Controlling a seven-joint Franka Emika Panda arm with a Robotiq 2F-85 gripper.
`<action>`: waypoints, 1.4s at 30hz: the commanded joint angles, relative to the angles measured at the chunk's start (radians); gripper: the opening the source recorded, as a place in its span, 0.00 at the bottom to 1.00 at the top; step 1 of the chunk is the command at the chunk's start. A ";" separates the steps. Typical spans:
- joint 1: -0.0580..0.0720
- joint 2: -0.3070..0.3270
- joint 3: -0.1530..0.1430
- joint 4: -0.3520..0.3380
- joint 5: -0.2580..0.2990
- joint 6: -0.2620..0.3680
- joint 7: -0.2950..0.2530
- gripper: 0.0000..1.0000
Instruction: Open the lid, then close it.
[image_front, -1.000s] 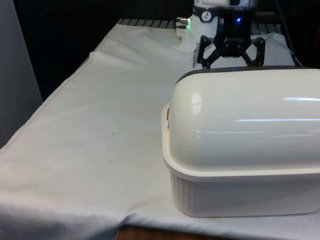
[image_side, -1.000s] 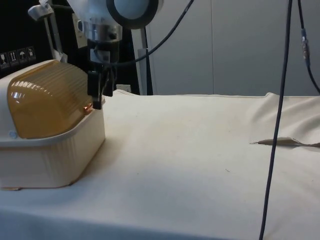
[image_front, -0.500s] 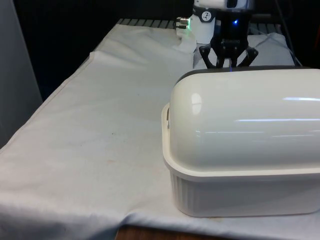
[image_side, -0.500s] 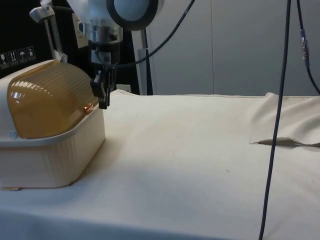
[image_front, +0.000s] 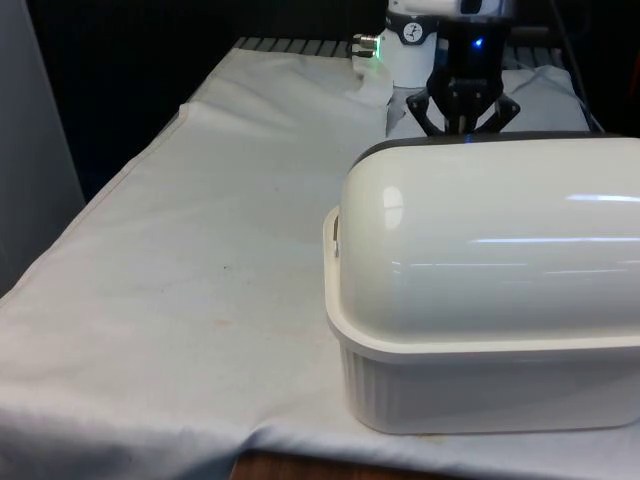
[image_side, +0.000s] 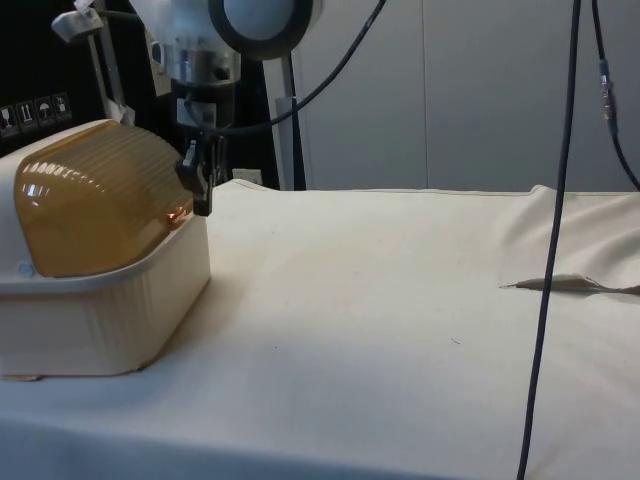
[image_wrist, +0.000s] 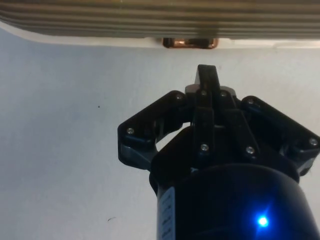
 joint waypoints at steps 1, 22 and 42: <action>0.004 0.002 0.002 0.007 0.001 -0.007 0.007 0.00; -0.001 0.033 0.034 0.041 0.024 0.004 0.010 0.00; 0.002 0.028 0.030 0.056 0.012 0.009 0.016 0.00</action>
